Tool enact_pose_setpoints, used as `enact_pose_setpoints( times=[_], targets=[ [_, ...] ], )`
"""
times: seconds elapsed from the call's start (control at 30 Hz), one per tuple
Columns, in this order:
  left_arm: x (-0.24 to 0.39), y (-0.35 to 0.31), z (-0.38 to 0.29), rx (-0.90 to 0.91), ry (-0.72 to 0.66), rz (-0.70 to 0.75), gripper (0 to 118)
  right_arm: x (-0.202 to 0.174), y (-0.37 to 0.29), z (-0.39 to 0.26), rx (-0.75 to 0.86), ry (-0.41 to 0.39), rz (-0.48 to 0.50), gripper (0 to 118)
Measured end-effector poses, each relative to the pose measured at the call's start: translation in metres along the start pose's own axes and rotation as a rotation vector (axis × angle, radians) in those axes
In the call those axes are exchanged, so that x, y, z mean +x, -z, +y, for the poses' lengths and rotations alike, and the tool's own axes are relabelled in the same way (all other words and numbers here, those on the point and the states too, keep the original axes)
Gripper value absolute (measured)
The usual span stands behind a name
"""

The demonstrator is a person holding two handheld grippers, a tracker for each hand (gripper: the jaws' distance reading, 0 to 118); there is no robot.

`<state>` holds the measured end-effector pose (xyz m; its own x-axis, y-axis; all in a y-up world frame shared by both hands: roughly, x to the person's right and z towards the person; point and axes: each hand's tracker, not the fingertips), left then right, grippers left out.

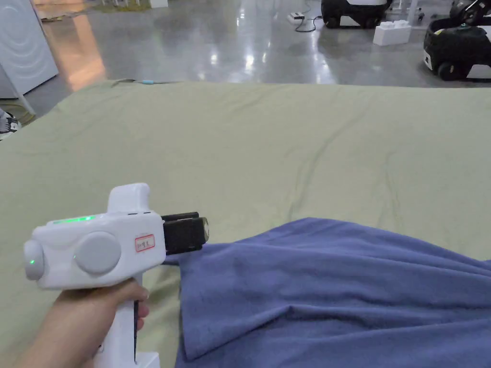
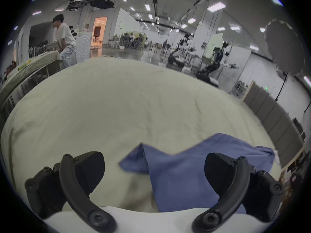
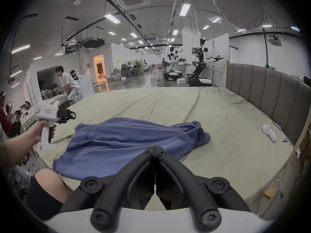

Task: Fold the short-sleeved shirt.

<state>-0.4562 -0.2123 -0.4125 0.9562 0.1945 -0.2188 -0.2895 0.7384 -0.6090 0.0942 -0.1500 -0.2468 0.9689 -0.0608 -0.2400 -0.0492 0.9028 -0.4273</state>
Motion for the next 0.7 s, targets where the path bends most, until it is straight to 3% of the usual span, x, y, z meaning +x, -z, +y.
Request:
enact_pose_setpoints(
  times=[0.07,0.1,0.13,0.17,0.2,0.27,0.3,0.37,0.57,0.6,0.63,0.67,0.7],
  targets=[
    [0.004,0.033,0.002,-0.082,0.058,0.093,118,0.004,0.005,-0.002,-0.016,0.008,-0.010,3],
    [0.008,0.043,-0.005,-0.167,0.089,0.122,82,0.006,0.008,-0.004,-0.023,0.009,-0.015,3],
    [0.011,0.050,-0.018,-0.201,0.090,0.105,32,0.008,0.009,-0.006,-0.028,0.006,-0.021,3],
    [0.014,0.052,-0.029,-0.217,0.073,0.049,14,0.010,0.010,-0.007,-0.032,0.000,-0.022,3],
    [0.027,0.034,-0.038,-0.076,0.092,0.052,10,0.011,0.012,-0.008,-0.043,-0.026,-0.018,3],
    [0.047,0.023,-0.040,-0.066,0.242,0.080,10,0.012,0.014,-0.010,-0.061,-0.069,-0.028,3],
    [0.055,0.019,-0.044,-0.073,0.255,-0.006,9,0.014,0.016,-0.011,-0.069,-0.081,-0.027,3],
    [0.070,0.004,-0.045,-0.096,0.241,-0.086,9,0.020,0.017,-0.014,-0.073,-0.086,-0.018,3],
    [0.066,-0.053,-0.019,0.096,0.179,-0.092,9,0.069,0.050,-0.015,-0.134,-0.056,-0.028,3],
    [0.060,-0.062,-0.011,0.111,0.151,-0.096,9,0.084,0.064,-0.011,-0.154,-0.031,-0.031,17],
    [0.058,-0.071,-0.003,0.116,0.122,-0.106,9,0.093,0.079,-0.004,-0.181,-0.022,-0.055,45],
    [0.055,-0.077,0.001,0.122,0.103,-0.114,9,0.099,0.093,0.004,-0.214,-0.025,-0.063,84],
    [0.053,-0.082,0.005,0.133,0.097,-0.106,9,0.107,0.112,0.010,-0.231,-0.033,-0.077,114]
  ],
)
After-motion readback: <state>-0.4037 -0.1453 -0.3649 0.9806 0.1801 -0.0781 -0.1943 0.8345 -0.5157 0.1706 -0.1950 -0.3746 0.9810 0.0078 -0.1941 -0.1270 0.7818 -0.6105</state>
